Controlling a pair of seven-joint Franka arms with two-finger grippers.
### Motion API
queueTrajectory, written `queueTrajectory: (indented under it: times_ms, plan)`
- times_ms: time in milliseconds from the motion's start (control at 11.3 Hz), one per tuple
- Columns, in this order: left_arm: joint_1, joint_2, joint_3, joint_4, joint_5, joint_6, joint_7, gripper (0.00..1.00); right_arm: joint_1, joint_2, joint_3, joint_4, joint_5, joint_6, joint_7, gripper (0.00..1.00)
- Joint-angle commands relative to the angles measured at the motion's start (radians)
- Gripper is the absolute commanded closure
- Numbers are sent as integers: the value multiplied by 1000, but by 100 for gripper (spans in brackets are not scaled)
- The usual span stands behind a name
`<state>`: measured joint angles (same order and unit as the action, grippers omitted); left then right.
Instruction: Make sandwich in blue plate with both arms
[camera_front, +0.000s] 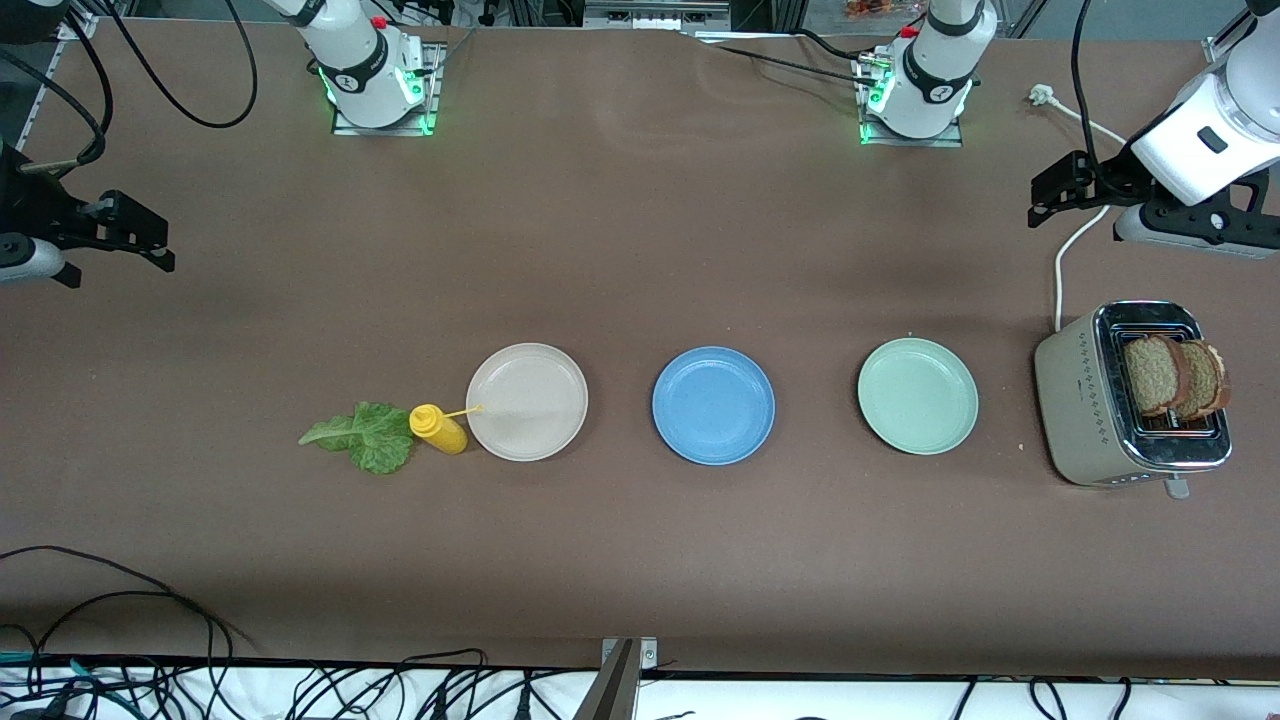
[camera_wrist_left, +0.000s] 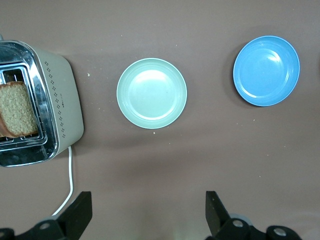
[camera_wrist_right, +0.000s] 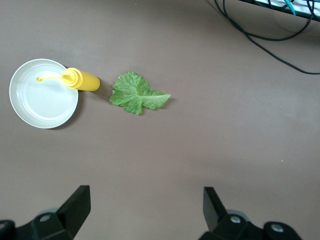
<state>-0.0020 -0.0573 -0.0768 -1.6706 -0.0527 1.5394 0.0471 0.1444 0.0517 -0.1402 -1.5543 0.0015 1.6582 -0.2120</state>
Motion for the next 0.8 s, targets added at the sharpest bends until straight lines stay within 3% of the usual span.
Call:
queueTrajectory:
  times_ms: [0, 709]
  plan:
    - [-1, 2, 3, 18, 17, -19, 20, 0, -3, -1, 4, 13, 0, -18, 5, 0]
    - [-3, 2, 3, 18, 17, -19, 19, 0, -2, -1, 5, 14, -2, -18, -3, 0]
